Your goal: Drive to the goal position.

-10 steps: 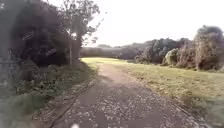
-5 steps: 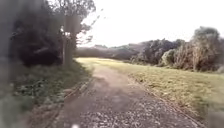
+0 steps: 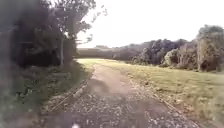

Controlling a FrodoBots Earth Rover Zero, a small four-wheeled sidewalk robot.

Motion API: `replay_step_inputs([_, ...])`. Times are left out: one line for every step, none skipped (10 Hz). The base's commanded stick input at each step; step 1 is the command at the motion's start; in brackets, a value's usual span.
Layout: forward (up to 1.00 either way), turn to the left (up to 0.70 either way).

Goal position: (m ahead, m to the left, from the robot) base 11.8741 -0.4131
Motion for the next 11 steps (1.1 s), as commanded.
replay_step_inputs([0.85, 0.00])
replay_step_inputs([0.85, 0.00])
replay_step_inputs([0.85, 0.00])
replay_step_inputs([0.85, 0.00])
replay_step_inputs([0.85, 0.00])
replay_step_inputs([0.85, 0.00])
replay_step_inputs([0.85, 0.00])
replay_step_inputs([0.85, 0.00])
replay_step_inputs([0.85, 0.00])
replay_step_inputs([0.85, 0.00])
replay_step_inputs([0.85, 0.00])
